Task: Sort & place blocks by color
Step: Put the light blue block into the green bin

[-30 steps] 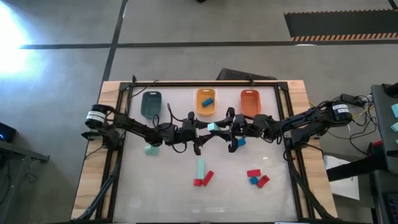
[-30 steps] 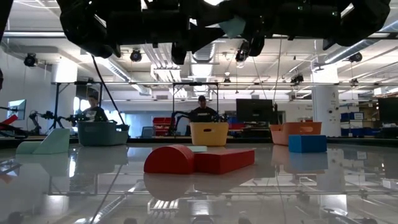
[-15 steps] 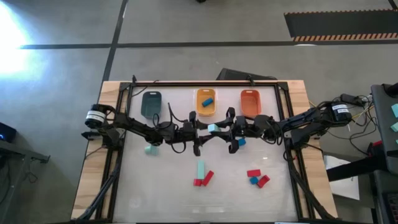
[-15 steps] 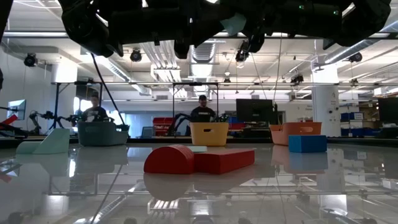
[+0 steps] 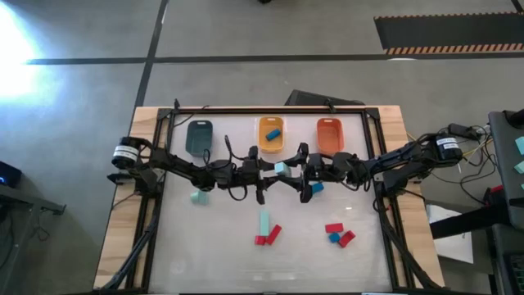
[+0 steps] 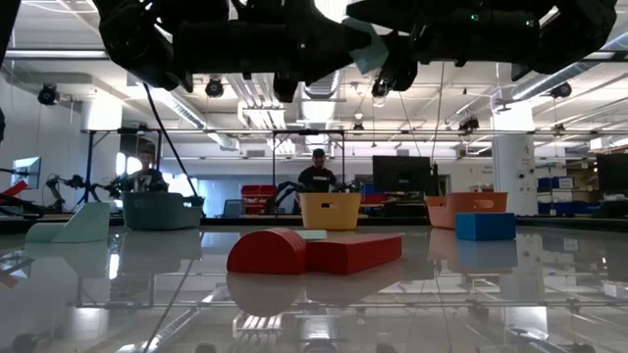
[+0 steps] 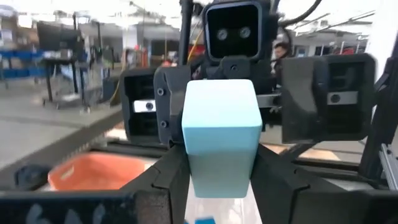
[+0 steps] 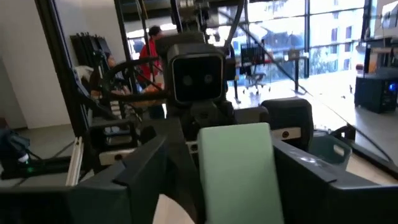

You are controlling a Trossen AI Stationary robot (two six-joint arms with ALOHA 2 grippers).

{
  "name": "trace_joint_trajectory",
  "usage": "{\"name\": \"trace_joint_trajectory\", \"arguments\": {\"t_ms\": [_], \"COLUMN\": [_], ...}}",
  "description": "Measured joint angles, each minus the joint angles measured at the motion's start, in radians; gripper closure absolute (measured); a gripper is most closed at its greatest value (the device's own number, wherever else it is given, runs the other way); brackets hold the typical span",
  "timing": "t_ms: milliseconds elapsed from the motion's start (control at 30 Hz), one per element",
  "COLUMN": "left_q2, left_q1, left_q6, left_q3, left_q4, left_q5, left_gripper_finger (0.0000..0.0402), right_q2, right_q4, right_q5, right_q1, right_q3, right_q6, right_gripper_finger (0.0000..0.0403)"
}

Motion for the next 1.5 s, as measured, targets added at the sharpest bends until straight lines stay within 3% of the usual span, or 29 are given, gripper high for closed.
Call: {"name": "trace_joint_trajectory", "arguments": {"t_ms": [267,533,700,867,1033,1167,1267,1500], "left_q2": [-0.062,-0.203,-0.334,-0.451,-0.494,-0.481,-0.456,-0.369], "left_q1": [0.001,0.000,0.000,0.018,0.113,0.223,0.308,0.513], "left_q6": [-0.086,-0.156,-0.354,-0.587,-0.810,-0.865,-0.833,-0.649], "left_q3": [-0.004,-0.004,-0.004,0.042,0.152,0.239,0.255,0.249], "left_q4": [-0.223,-0.504,-0.821,-1.265,-1.799,-2.103,-2.182,-2.171], "left_q5": [-0.063,-0.173,-0.299,-0.402,-0.378,-0.315,-0.285,-0.171], "left_gripper_finger": [0.0282,0.0282,0.0282,0.0282,0.0282,0.0282,0.0282,0.0282], "right_q2": [-0.077,-0.184,-0.283,-0.348,-0.385,-0.400,-0.397,-0.397], "right_q4": [-0.116,-0.210,-0.391,-0.565,-0.648,-0.718,-0.731,-0.780], "right_q5": [0.000,0.000,0.000,0.026,0.107,0.112,0.114,0.116], "right_q1": [-0.034,-0.045,-0.044,-0.045,-0.050,-0.063,-0.080,-0.135], "right_q3": [-0.001,-0.001,0.013,0.043,0.056,0.075,0.080,0.082], "right_q6": [0.028,0.053,0.078,0.069,0.068,0.068,0.027,0.003], "right_gripper_finger": [0.0146,0.0145,0.0145,0.0145,0.0145,0.0145,0.0145,0.0145]}}
